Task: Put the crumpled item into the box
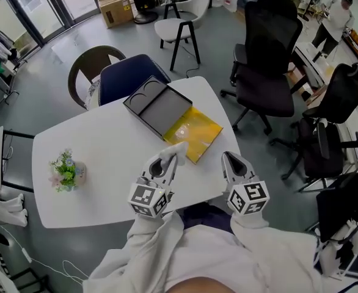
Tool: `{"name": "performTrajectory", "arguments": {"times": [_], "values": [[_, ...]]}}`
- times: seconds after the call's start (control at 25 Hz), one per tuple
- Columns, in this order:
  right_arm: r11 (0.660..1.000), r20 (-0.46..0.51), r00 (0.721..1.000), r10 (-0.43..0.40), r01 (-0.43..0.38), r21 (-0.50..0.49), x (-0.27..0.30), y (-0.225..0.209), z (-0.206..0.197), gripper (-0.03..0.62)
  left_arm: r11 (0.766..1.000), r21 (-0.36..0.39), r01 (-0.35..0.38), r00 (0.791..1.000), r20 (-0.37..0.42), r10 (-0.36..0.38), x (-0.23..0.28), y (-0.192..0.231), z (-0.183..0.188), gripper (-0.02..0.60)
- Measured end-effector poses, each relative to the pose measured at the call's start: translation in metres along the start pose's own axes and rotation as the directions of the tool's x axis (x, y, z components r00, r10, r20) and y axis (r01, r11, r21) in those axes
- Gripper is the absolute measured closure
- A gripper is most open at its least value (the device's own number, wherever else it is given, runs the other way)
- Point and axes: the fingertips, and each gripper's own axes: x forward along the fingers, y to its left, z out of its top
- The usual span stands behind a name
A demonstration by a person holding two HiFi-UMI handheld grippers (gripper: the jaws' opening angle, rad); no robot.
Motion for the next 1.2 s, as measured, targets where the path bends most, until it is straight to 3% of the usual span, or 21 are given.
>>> {"name": "performTrajectory", "arguments": {"times": [0.4,0.84,1.04,1.2], "values": [[0.999,-0.016,0.999,0.049,-0.049,-0.007,0.021,-0.021,-0.003,0.554,0.999,0.018,-0.026,0.999,-0.042,0.027,0.035,0.008,-0.004,0.502],[0.997,-0.05,0.996,0.074,-0.073,0.014,0.029,-0.025,-0.018,0.554,0.999,-0.033,0.017,0.988,-0.15,-0.022,0.077,0.025,-0.029,0.502],[0.997,-0.061,0.995,0.073,-0.072,0.023,0.029,-0.027,-0.021,0.554,0.997,0.001,0.08,0.961,-0.266,-0.077,0.107,0.023,-0.046,0.502],[0.997,-0.07,0.995,0.076,-0.074,0.027,0.029,-0.027,-0.023,0.554,0.993,0.016,0.113,0.92,-0.379,-0.099,0.127,0.021,-0.062,0.502]]}}
